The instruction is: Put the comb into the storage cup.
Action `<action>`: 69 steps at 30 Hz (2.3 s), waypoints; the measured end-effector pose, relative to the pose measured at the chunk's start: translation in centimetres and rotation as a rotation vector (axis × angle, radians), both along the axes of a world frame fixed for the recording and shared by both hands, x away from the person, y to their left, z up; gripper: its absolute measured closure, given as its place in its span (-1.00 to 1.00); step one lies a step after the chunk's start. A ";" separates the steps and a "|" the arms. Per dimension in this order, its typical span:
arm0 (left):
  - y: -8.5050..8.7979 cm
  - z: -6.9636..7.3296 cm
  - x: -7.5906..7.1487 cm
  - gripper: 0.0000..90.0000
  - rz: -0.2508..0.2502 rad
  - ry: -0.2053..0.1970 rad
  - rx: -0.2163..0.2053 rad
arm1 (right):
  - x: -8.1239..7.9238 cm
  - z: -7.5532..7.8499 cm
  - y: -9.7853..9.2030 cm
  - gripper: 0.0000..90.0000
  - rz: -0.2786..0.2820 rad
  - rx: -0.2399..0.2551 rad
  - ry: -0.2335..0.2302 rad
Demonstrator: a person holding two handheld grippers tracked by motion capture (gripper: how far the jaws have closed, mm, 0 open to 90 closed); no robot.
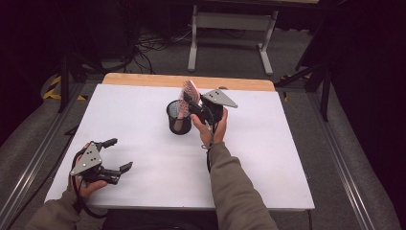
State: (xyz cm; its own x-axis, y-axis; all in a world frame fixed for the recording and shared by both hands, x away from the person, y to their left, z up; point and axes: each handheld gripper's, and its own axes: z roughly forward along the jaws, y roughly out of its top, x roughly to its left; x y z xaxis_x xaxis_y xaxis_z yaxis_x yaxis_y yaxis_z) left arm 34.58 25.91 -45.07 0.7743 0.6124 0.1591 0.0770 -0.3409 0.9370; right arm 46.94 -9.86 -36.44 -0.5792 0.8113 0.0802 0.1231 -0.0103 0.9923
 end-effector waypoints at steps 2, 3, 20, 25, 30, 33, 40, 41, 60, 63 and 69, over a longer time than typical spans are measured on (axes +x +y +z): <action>0.0 0.0 0.0 -0.87 -0.001 0.002 0.000 | 0.0 -0.1 -0.1 0.41 -0.001 0.007 -0.001; 0.0 0.0 0.0 -0.87 -0.001 0.002 -0.001 | 0.0 -0.1 -0.2 0.41 0.000 0.001 -0.004; -0.2 -0.1 0.1 -0.86 0.001 -0.003 0.007 | -0.1 -1.2 -2.1 0.37 -0.035 0.056 0.023; -0.2 -0.1 0.1 -0.86 0.002 -0.002 0.005 | 0.1 -1.7 -2.8 0.36 -0.044 0.080 0.042; -0.2 0.0 0.0 -0.86 0.003 -0.005 0.007 | 0.2 -2.0 -2.5 0.35 -0.041 0.069 0.058; -0.1 0.0 0.1 -0.86 0.004 -0.003 0.008 | 0.2 -2.1 -2.5 0.35 -0.039 0.066 0.060; -0.2 0.0 0.0 -0.86 0.002 -0.003 0.004 | 0.3 -2.2 -2.4 0.35 -0.039 0.061 0.074; -0.2 0.0 0.1 -0.86 0.002 -0.002 0.005 | 0.2 -2.1 -2.4 0.34 -0.040 0.060 0.076; 0.0 0.1 0.1 -0.86 0.010 -0.010 0.016 | -0.2 -1.3 -2.2 -0.15 -0.131 -0.086 0.033; 0.0 0.1 0.1 -0.86 0.010 -0.009 0.011 | -0.3 -1.3 -2.0 -0.19 -0.128 -0.109 0.030; 0.0 0.1 0.1 -0.86 0.012 -0.010 0.011 | -0.6 -1.0 -2.0 -0.28 -0.133 -0.134 0.015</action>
State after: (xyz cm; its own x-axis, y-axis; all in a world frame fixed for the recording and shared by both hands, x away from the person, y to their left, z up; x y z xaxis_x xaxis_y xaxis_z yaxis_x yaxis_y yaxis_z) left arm 34.69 25.94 -44.94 0.7652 0.6200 0.1734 0.0718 -0.3499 0.9340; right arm 46.32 -11.81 -37.47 -0.4656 0.8846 -0.0260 0.1448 0.1051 0.9839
